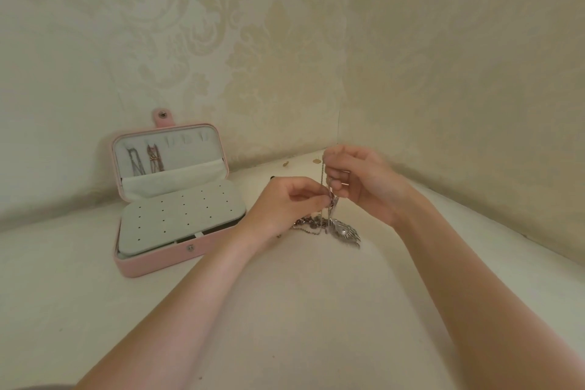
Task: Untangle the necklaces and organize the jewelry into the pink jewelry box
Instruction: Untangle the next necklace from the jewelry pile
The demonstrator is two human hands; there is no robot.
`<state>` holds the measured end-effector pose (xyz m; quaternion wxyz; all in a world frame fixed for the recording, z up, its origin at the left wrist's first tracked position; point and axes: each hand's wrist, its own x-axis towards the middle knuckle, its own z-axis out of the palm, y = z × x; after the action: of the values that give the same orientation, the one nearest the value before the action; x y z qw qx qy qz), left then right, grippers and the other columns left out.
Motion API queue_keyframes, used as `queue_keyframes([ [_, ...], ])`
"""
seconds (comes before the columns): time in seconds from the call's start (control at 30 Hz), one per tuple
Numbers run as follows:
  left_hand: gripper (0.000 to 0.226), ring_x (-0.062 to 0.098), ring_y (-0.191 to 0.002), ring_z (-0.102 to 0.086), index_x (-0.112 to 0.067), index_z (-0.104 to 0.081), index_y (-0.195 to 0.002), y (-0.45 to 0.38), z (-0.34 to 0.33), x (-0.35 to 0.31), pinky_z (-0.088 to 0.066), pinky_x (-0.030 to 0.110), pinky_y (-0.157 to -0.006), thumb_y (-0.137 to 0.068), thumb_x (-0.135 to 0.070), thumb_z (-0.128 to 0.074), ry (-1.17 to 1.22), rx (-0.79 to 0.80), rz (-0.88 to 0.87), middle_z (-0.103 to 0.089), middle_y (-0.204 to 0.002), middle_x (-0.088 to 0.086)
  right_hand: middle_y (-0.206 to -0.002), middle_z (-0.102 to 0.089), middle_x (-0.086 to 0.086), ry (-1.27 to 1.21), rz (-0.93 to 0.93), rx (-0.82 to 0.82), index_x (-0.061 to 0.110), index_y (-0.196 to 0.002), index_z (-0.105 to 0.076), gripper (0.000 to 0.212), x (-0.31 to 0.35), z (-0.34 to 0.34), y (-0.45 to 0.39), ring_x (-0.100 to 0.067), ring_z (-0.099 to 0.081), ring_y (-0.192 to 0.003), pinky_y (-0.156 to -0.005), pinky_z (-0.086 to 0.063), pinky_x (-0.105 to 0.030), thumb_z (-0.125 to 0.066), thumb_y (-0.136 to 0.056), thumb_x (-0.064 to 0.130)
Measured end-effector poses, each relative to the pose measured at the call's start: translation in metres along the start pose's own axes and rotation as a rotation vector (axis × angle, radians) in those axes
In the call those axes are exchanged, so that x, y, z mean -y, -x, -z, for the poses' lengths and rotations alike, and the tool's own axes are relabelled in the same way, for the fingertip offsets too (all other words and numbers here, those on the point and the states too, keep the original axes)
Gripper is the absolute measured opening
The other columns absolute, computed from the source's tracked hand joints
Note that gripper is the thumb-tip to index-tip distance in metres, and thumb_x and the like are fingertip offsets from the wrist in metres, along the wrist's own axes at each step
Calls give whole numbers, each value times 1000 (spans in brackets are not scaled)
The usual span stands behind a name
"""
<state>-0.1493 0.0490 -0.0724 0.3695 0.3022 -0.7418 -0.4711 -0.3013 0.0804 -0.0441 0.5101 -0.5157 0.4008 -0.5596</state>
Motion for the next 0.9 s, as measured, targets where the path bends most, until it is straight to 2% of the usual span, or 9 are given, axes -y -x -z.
queue_keyframes([
  [0.1, 5, 1, -68, -61, -16, -69, -83, 1, 1, -1, -48, 14, -65, -85, -13, -66, 107, -45, 97, -68, -73, -6, -83, -63, -3, -49, 21, -12, 9, -92, -61, 9, -2, 1, -1, -12, -58, -61, -50, -45, -18, -56, -89, 2],
  [0.17, 5, 2, -66, -61, -15, -70, -84, 0, 3, 1, -48, 14, -63, -85, -15, -65, 186, -77, 150, -68, -71, -6, -92, -62, -2, -37, 44, -88, 9, -98, -62, 13, -3, 4, -2, -13, -61, -69, -57, -48, -20, -58, -88, 3],
  [0.27, 6, 6, -64, -61, -12, -70, -84, -2, 5, 3, -50, 16, -62, -86, -12, -64, 290, -145, 197, -66, -68, -3, -83, -61, -1, 126, 22, -187, 7, -93, -64, 7, -4, 8, -3, -12, -59, -68, -58, -47, -19, -63, -87, 10],
  [0.33, 6, 7, -64, -61, -9, -69, -85, -3, 5, 3, -50, 16, -61, -87, -11, -63, 297, -173, 205, -65, -70, 0, -75, -63, -2, 264, -46, -109, 4, -86, -66, 12, -6, 7, -1, -12, -57, -64, -57, -46, -19, -66, -86, 16],
  [0.4, 7, 6, -62, -60, -7, -69, -86, -3, 5, 3, -49, 15, -59, -87, -11, -63, 271, -183, 200, -65, -70, 2, -70, -63, -2, 318, -87, -35, 2, -84, -68, 13, -8, 5, 0, -11, -56, -63, -58, -46, -20, -68, -84, 16],
  [0.53, 10, 3, -59, -59, -11, -66, -81, -2, 3, 3, -48, 13, -56, -89, -12, -61, 155, -179, 173, -65, -68, -1, -66, -62, -6, 344, -91, -49, -1, -84, -67, 6, -8, 4, 0, -13, -56, -62, -57, -46, -19, -68, -81, 5],
  [0.7, 14, 9, -61, -57, -14, -62, -76, -5, 2, 5, -47, 22, -62, -89, -15, -59, -154, -160, 100, -62, -68, 1, -68, -66, -8, 337, -178, -76, 0, -81, -67, 6, -9, 4, 1, -13, -61, -59, -56, -48, -18, -69, -81, 5],
  [0.8, 12, 3, -54, -53, -17, -61, -77, -5, 0, 8, -43, 18, -59, -88, -18, -58, -343, -157, 43, -61, -65, -7, -64, -65, -8, 319, -231, -105, 0, -79, -66, 5, -10, 3, 0, -12, -62, -55, -53, -49, -16, -68, -81, 3],
  [0.9, 17, -3, -46, -51, -18, -59, -73, -5, -1, 6, -43, 16, -55, -89, -15, -57, -293, -125, 65, -60, -62, -7, -61, -63, -9, 304, -214, -109, 4, -74, -61, 11, -10, 3, 0, -12, -59, -53, -55, -49, -17, -68, -81, 0],
])
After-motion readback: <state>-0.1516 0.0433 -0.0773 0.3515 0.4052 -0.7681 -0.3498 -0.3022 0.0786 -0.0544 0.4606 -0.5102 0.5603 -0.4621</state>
